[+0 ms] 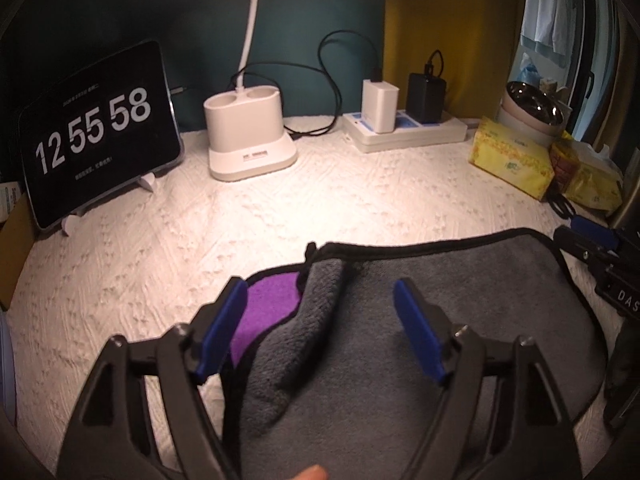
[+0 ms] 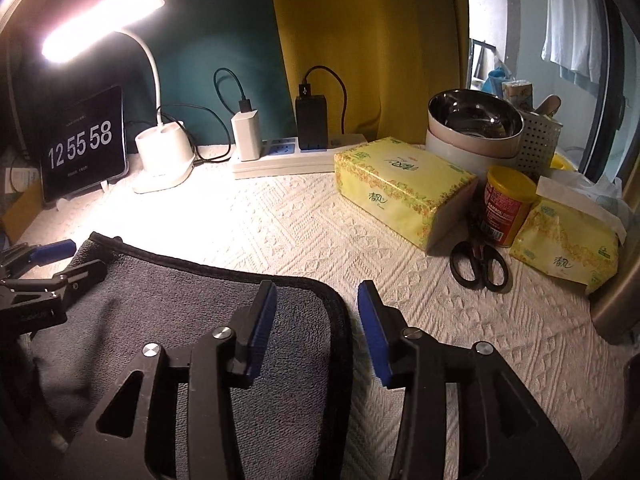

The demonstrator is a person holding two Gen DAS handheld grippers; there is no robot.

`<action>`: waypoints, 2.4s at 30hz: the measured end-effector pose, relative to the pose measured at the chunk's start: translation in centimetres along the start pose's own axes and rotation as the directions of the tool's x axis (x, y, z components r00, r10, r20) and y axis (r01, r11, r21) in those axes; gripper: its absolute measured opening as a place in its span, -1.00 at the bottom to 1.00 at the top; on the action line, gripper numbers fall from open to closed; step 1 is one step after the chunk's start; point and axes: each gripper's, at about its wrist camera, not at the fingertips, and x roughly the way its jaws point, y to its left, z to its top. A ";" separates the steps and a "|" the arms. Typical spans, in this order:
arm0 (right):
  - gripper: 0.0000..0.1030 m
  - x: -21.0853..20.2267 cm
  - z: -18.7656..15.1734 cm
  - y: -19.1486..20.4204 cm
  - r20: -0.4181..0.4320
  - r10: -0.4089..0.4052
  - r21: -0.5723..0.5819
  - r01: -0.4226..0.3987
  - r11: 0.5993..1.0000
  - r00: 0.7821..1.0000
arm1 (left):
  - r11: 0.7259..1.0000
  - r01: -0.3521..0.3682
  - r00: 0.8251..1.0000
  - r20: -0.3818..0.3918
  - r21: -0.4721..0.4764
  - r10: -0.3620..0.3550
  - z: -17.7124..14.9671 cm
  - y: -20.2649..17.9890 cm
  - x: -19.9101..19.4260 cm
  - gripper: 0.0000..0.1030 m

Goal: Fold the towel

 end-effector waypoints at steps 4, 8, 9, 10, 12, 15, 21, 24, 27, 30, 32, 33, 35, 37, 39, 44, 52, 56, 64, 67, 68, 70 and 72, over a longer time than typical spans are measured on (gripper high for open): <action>-0.05 -1.3 0.0 0.4 0.016 0.002 0.000 -0.002 1.000 1.000 | 1.000 -0.010 1.000 0.022 -0.008 0.010 0.0 0.2 -1.6 0.50; -0.04 -2.8 -0.2 1.0 0.028 0.007 -0.005 -0.007 1.000 1.000 | 1.000 -0.010 0.999 0.043 -0.014 0.011 -0.3 0.4 -3.4 0.50; -0.04 -3.1 -0.3 1.1 0.031 0.008 -0.007 -0.008 1.000 1.000 | 1.000 -0.009 0.999 0.048 -0.017 0.010 -0.5 0.5 -3.8 0.50; -0.04 -3.4 -0.4 1.2 0.033 0.008 -0.009 -0.008 1.000 0.999 | 1.000 -0.009 0.999 0.051 -0.019 0.010 -0.6 0.5 -4.2 0.50; -0.04 -4.1 -0.5 1.5 0.037 0.008 -0.011 -0.008 1.000 0.999 | 1.000 -0.008 0.998 0.059 -0.020 0.009 -0.8 0.5 -5.1 0.50; -0.04 -5.0 -0.7 1.9 0.044 0.009 -0.012 -0.008 1.000 0.999 | 1.000 -0.006 0.997 0.071 -0.022 0.007 -1.2 0.7 -6.3 0.50; -0.04 -6.9 -1.2 3.0 0.056 0.012 -0.026 -0.011 1.000 0.998 | 1.000 -0.002 0.996 0.085 -0.031 0.005 -2.2 1.1 -8.5 0.51; -0.04 -7.9 -1.5 3.5 0.061 0.015 -0.030 -0.013 0.999 0.998 | 0.999 0.002 0.996 0.090 -0.032 0.001 -2.7 1.1 -9.4 0.51; -0.04 -8.8 -1.8 3.8 0.065 0.016 -0.035 -0.013 0.999 0.998 | 0.999 0.004 0.995 0.097 -0.032 -0.001 -3.3 1.2 -10.4 0.51; -0.04 -9.5 -2.2 4.2 0.068 0.015 -0.038 -0.013 0.999 0.998 | 0.999 0.007 0.994 0.106 -0.034 -0.003 -3.8 1.4 -11.4 0.51; -0.04 -10.1 -2.4 4.4 0.070 0.016 -0.040 -0.013 0.999 0.997 | 0.999 0.008 0.994 0.112 -0.035 -0.004 -4.0 1.4 -12.0 0.51; -0.04 -10.3 -2.6 4.5 0.072 0.015 -0.041 -0.012 0.999 0.997 | 0.999 0.009 0.993 0.115 -0.035 -0.005 -4.2 1.5 -12.4 0.51; -0.04 -10.9 -2.9 4.6 0.074 0.015 -0.043 -0.012 0.999 0.997 | 0.999 0.011 0.993 0.120 -0.036 -0.006 -4.5 1.5 -13.0 0.51; -0.04 -11.4 -3.2 4.8 0.076 0.014 -0.044 -0.011 0.999 0.997 | 0.999 0.014 0.992 0.123 -0.038 -0.010 -4.9 1.4 -13.5 0.51; -0.04 -11.9 -3.4 5.0 0.078 0.014 -0.046 -0.011 0.999 0.997 | 0.999 0.017 0.992 0.126 -0.038 -0.012 -5.3 1.4 -14.0 0.51; -0.04 -13.2 -4.2 5.4 0.084 0.012 -0.049 -0.008 0.999 0.996 | 0.999 0.023 0.991 0.133 -0.038 -0.018 -6.3 1.3 -15.2 0.51; -0.04 -15.2 -5.3 6.3 0.096 0.011 -0.058 -0.005 0.998 0.995 | 0.999 0.029 0.988 0.153 -0.040 -0.023 -7.8 1.3 -17.3 0.51; -0.04 -16.2 -5.8 6.8 0.103 0.011 -0.064 -0.005 0.998 0.995 | 0.998 0.035 0.986 0.164 -0.043 -0.028 -8.6 1.4 -18.4 0.51; -0.04 -18.6 -7.1 7.7 0.119 0.009 -0.077 0.000 0.997 0.993 | 0.998 0.047 0.982 0.186 -0.041 -0.038 -10.1 1.3 -20.7 0.51; -0.04 -19.4 -7.6 8.1 0.124 0.006 -0.081 0.004 0.997 0.992 | 0.998 0.052 0.980 0.193 -0.041 -0.043 -10.6 1.3 -21.5 0.51; -0.04 -19.6 -7.7 8.1 0.125 0.006 -0.082 0.004 0.997 0.992 | 0.998 0.053 0.980 0.195 -0.041 -0.044 -10.7 1.3 -21.7 0.51; -0.04 -20.2 -7.9 8.3 0.128 0.004 -0.086 0.007 0.996 0.992 | 0.997 0.057 0.979 0.198 -0.041 -0.048 -11.1 1.2 -22.2 0.51; -0.04 -20.8 -8.1 8.5 0.134 0.003 -0.091 0.009 0.996 0.991 | 0.997 0.058 0.978 0.204 -0.042 -0.049 -11.4 1.3 -22.8 0.51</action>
